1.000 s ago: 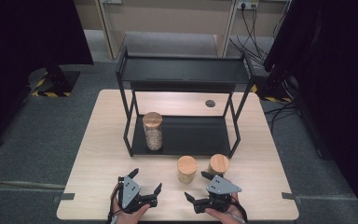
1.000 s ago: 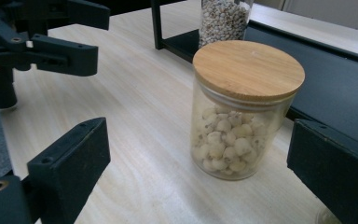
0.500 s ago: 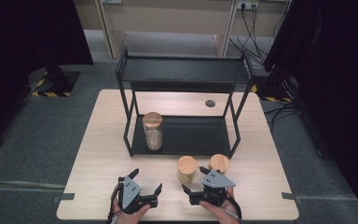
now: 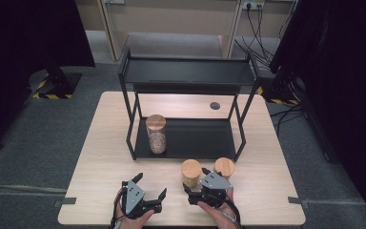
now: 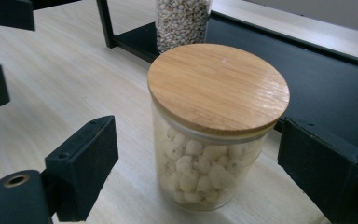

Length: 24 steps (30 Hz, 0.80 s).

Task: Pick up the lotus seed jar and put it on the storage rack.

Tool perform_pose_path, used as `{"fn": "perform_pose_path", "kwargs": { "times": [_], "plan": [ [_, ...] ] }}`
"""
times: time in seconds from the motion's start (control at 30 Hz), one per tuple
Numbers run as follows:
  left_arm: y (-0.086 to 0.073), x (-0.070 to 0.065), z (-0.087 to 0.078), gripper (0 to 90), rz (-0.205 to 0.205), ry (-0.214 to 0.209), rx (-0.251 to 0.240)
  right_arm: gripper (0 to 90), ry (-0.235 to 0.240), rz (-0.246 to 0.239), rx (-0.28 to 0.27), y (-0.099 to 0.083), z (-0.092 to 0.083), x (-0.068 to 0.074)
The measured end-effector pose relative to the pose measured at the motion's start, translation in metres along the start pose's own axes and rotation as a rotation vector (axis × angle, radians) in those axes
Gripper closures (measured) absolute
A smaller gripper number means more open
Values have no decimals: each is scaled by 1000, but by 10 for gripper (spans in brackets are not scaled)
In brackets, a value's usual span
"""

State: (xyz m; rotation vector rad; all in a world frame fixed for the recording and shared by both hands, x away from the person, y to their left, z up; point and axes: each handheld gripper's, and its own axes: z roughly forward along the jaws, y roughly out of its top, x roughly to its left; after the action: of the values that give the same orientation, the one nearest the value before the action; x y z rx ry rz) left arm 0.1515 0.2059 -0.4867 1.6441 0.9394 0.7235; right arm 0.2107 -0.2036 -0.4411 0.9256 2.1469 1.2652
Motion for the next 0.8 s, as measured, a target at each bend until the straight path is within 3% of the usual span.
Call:
{"fn": "perform_pose_path", "kwargs": {
  "times": [0.3,0.8],
  "plan": [
    [0,1,0,22,-3,-1,0,151,-50,12,24,6,9,8],
    [1,1,-1,22,-4,-1,1,246,-56,15,43,12,19,8]
  ]
}}
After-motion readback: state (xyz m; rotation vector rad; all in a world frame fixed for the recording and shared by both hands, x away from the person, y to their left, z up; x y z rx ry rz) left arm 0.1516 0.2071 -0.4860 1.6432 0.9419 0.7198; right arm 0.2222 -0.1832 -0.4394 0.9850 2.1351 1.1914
